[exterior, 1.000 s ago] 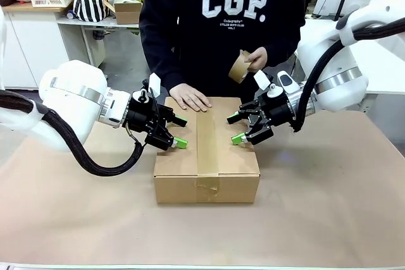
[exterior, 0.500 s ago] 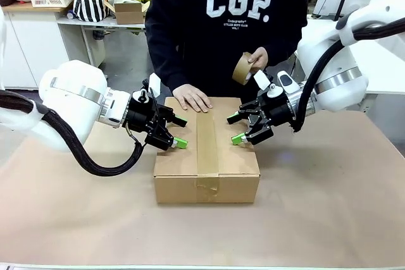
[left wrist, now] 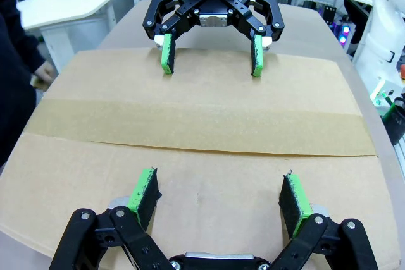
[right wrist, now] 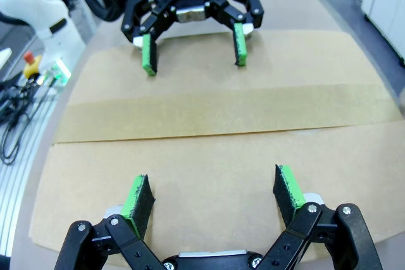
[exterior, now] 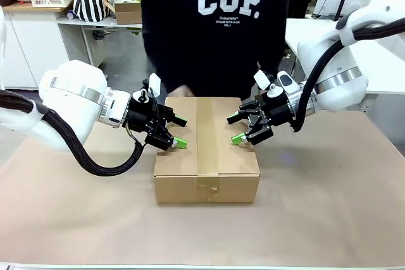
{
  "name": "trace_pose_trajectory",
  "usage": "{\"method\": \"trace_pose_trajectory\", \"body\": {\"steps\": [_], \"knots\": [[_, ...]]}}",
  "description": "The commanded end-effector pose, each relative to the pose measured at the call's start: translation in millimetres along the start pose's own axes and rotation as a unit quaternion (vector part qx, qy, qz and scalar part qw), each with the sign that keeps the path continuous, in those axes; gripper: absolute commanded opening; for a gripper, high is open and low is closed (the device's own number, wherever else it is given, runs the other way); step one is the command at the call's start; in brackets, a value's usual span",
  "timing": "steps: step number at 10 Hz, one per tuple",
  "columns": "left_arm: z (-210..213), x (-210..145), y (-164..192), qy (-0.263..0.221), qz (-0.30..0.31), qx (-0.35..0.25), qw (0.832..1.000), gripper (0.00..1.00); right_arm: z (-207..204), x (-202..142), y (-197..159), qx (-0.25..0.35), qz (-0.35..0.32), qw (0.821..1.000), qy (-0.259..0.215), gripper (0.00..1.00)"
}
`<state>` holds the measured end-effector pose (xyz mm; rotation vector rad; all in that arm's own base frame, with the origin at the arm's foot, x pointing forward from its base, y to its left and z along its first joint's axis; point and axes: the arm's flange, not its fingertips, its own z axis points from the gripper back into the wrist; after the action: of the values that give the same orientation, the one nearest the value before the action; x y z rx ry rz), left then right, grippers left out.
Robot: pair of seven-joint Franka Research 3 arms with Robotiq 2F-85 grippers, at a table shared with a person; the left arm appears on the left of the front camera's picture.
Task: Pack the gift set into the box.
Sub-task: Press and hold the closed box until the human finishes sealing it.
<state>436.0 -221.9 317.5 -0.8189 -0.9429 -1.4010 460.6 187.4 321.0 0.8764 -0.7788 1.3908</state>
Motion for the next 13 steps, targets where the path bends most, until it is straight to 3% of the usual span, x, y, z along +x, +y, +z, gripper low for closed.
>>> {"method": "trace_pose_trajectory", "body": {"steps": [1,13], "knots": [[0.1,-3.4,-1.9,-0.002,-0.003,-0.002,1.000,1.00,-2.4,-1.0,-0.1,-0.001,-0.001,1.000,0.003,1.00],[0.1,-3.4,-1.9,-0.002,-0.003,-0.002,1.000,1.00,-2.4,-1.0,-0.1,-0.001,-0.001,1.000,0.003,1.00]]}}
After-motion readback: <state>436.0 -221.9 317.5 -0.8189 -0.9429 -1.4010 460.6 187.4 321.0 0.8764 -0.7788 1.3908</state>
